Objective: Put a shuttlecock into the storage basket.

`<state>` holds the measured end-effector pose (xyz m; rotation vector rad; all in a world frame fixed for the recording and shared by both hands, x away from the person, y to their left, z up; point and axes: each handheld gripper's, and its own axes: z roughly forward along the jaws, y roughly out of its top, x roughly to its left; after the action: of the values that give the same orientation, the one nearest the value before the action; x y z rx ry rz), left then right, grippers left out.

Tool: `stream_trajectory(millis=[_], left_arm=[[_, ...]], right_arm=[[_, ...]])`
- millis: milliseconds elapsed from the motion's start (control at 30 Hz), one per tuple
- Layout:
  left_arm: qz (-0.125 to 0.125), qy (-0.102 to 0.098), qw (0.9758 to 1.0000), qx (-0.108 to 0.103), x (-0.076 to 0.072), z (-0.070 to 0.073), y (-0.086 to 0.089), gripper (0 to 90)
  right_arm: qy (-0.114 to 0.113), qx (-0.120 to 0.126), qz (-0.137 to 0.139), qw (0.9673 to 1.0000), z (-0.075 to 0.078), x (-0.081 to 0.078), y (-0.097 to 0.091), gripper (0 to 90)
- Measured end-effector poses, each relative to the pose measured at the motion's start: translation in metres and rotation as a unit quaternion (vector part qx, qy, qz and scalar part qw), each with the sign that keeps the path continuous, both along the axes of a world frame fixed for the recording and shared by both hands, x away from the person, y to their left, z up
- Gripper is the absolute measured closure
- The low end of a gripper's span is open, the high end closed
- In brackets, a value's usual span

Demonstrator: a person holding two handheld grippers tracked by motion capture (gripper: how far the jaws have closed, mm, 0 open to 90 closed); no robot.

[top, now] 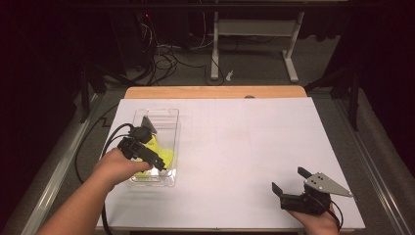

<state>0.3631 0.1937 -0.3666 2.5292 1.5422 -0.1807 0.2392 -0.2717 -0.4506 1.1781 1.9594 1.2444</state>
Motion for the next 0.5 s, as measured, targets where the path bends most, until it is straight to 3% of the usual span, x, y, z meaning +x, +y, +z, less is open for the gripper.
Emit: stream_trajectory(millis=[400, 500], left_arm=[[0.005, -0.025, 0.9995, -0.021, -0.003, -0.001, 0.008, 0.6], [0.012, -0.049, 0.9973, -0.052, -0.005, 0.001, 0.013, 0.6]], right_arm=[[0.000, 0.000, 0.002, 1.0000, 0.000, 0.000, 0.000, 0.1], [-0.001, 0.001, 0.001, 1.0000, 0.000, 0.000, 0.000, 0.1]])
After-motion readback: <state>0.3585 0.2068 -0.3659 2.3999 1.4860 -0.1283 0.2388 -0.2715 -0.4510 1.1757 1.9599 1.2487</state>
